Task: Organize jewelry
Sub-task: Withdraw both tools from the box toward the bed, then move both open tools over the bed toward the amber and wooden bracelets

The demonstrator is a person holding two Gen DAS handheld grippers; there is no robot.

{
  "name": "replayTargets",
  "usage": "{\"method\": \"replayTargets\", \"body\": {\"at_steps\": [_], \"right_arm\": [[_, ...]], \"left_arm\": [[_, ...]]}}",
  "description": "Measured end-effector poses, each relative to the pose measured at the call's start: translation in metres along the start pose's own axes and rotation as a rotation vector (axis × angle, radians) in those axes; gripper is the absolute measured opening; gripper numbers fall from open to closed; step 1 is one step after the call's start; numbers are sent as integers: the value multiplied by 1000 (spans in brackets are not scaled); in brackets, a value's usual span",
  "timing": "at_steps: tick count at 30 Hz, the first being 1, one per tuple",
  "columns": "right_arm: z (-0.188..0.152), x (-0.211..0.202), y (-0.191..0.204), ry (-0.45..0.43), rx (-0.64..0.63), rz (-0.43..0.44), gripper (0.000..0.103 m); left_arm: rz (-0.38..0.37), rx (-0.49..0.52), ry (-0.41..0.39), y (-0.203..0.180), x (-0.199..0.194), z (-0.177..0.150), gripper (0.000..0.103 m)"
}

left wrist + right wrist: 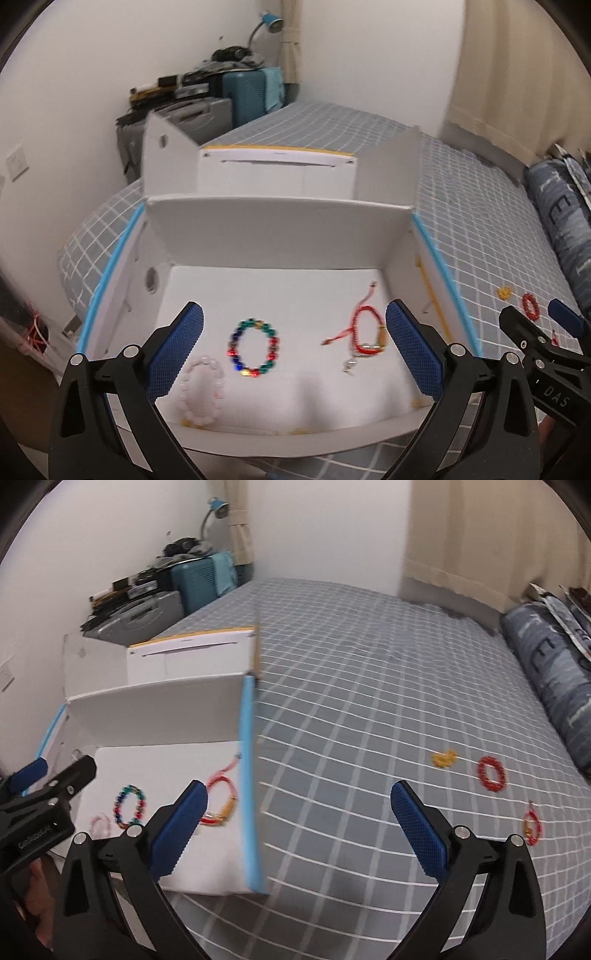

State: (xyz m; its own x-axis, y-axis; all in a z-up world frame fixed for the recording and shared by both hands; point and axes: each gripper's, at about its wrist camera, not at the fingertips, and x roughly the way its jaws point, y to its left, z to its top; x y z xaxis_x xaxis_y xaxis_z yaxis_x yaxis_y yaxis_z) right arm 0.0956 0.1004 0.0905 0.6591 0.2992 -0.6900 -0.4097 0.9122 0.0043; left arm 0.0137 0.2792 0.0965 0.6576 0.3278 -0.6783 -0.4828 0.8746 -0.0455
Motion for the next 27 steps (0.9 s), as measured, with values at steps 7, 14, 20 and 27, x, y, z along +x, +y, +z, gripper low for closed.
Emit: {"method": "replayTargets", "body": {"at_steps": [7, 14, 20, 27], "right_arm": [[-13, -20, -61, -5, 60, -69, 95], [-28, -41, -120, -6, 120, -130, 95], [-43, -54, -166, 1, 165, -177, 95], [-63, -69, -207, 12, 203, -215, 95]], "left_arm": [[-48, 64, 3, -49, -5, -1, 97], [-99, 127, 11, -104, -11, -11, 97], [-130, 193, 25, -146, -7, -20, 97], [-162, 255, 44, -194, 3, -24, 97]]}}
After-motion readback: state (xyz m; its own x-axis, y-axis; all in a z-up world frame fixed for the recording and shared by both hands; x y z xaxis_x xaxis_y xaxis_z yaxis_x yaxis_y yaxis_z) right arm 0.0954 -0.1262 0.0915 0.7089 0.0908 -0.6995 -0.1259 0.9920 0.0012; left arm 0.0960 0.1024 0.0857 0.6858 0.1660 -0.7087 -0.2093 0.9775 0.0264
